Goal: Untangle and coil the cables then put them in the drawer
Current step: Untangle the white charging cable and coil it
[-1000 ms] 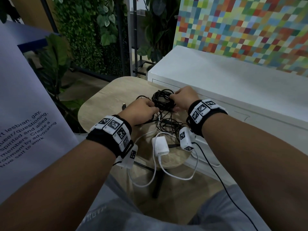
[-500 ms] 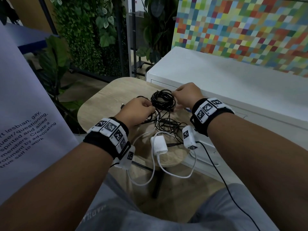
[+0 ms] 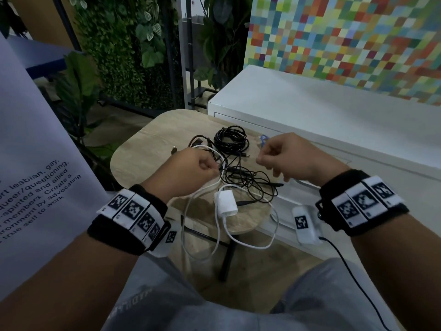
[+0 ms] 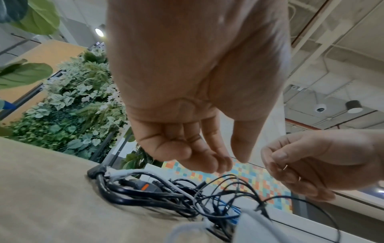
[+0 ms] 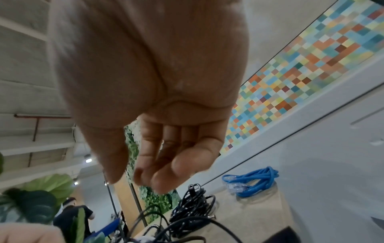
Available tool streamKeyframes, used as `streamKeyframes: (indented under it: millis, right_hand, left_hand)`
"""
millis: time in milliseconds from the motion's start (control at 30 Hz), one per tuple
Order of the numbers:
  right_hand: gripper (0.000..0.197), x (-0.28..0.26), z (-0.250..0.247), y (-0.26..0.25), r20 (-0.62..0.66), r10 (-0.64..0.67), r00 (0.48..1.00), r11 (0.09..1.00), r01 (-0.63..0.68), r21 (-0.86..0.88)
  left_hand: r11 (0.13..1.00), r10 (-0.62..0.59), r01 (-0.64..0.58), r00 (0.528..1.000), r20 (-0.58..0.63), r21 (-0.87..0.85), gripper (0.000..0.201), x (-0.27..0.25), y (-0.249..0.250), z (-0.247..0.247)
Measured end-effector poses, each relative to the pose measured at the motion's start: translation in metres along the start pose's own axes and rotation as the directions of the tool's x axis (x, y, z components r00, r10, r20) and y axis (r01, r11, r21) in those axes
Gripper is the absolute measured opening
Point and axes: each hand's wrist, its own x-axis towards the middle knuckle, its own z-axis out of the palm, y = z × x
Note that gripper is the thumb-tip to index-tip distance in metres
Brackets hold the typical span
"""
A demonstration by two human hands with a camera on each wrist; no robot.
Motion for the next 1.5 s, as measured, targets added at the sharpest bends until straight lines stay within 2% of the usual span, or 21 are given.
streamKeyframes:
  millis: [133, 267, 333, 367, 433, 533, 667, 800, 900, 967, 1033, 1133, 1200, 1233, 1300, 1367, 1500]
  right_hand:
    - [0.014, -0.034, 0.006, -0.007, 0.166, -0.067, 0.984, 0.994, 0.051, 0.099]
    - [0.004, -0.052, 0.031, -0.015, 0.286, -0.059, 0.956, 0.997, 0.042, 0.063]
    - [0.006, -0.053, 0.047, -0.014, 0.266, -0.059, 0.962, 0.998, 0.060, 0.005]
    - [0.014, -0.051, 0.054, -0.012, 0.240, -0.070, 0.968, 0.995, 0.085, -0.049]
    - [0.039, -0.048, 0.065, -0.008, 0.199, -0.090, 0.976, 0.977, 0.125, -0.170]
    - [0.062, -0.045, 0.076, -0.008, 0.220, -0.087, 0.972, 0.974, 0.129, -0.185]
    - [0.065, -0.043, 0.088, -0.013, 0.213, -0.091, 0.973, 0.975, 0.131, -0.181]
    - [0.072, -0.044, 0.091, -0.016, 0.181, -0.134, 0.974, 0.977, 0.161, -0.143]
    - [0.073, -0.045, 0.088, -0.017, 0.185, -0.120, 0.975, 0.975, 0.151, -0.162]
    - [0.061, -0.047, 0.082, -0.016, 0.199, -0.136, 0.971, 0.984, 0.156, -0.091]
    - [0.047, -0.050, 0.071, -0.017, 0.192, -0.155, 0.969, 0.981, 0.128, 0.149]
    - [0.045, -0.054, 0.056, -0.024, 0.094, -0.150, 0.984, 0.878, 0.089, 0.470]
    - [0.048, -0.050, 0.050, -0.029, -0.025, -0.152, 0.988, 0.810, 0.139, 0.569]
    - [0.050, -0.047, 0.048, -0.031, -0.074, -0.162, 0.984, 0.773, 0.173, 0.610]
    - [0.054, -0.041, 0.045, -0.037, -0.129, -0.196, 0.972, 0.711, 0.231, 0.664]
    - [0.059, -0.038, 0.042, -0.043, -0.152, -0.247, 0.957, 0.687, 0.283, 0.669]
    - [0.071, -0.037, 0.043, -0.051, -0.223, -0.308, 0.925, 0.752, 0.380, 0.538]
  left_hand:
    - [0.997, -0.016, 0.009, 0.996, 0.083, 0.081, 0.013, -0.016, 0.006, 0.012]
    - [0.981, -0.085, 0.063, 0.990, 0.115, 0.184, 0.034, -0.021, 0.004, 0.026]
    - [0.973, -0.108, 0.081, 0.987, 0.116, 0.215, 0.045, -0.023, 0.002, 0.031]
    - [0.973, -0.111, 0.084, 0.987, 0.116, 0.213, 0.045, -0.024, 0.001, 0.033]
    - [0.978, -0.099, 0.075, 0.988, 0.117, 0.194, 0.035, -0.025, -0.001, 0.034]
    - [0.991, -0.063, 0.053, 0.995, 0.081, 0.121, 0.010, -0.027, -0.005, 0.035]
    - [0.999, -0.050, 0.050, 0.998, 0.047, 0.010, 0.014, -0.028, -0.012, 0.037]
    - [0.983, -0.049, 0.046, 0.999, -0.009, -0.178, 0.017, -0.032, -0.012, 0.031]
    - [0.976, -0.023, 0.005, 0.996, -0.081, -0.218, 0.018, -0.031, -0.016, 0.023]
    - [0.979, -0.023, 0.000, 0.994, -0.111, -0.203, 0.018, -0.029, -0.020, 0.018]
    - [0.983, -0.028, 0.003, 0.990, -0.135, -0.184, 0.019, -0.028, -0.022, 0.014]
    - [0.962, -0.015, -0.038, 0.982, -0.190, -0.270, 0.012, -0.032, -0.009, 0.007]
    - [0.915, -0.016, -0.064, 0.981, -0.193, -0.398, 0.022, -0.037, 0.006, 0.001]
    - [0.878, -0.020, -0.058, 0.987, -0.158, -0.475, 0.029, -0.039, 0.015, -0.001]
    - [0.797, -0.007, -0.028, 0.998, -0.056, -0.604, 0.034, -0.043, 0.031, -0.005]
    - [0.756, 0.043, -0.033, 0.999, -0.001, -0.654, 0.029, -0.046, 0.043, -0.009]
    - [0.720, 0.133, -0.116, 0.991, -0.028, -0.685, 0.047, -0.047, 0.052, -0.012]
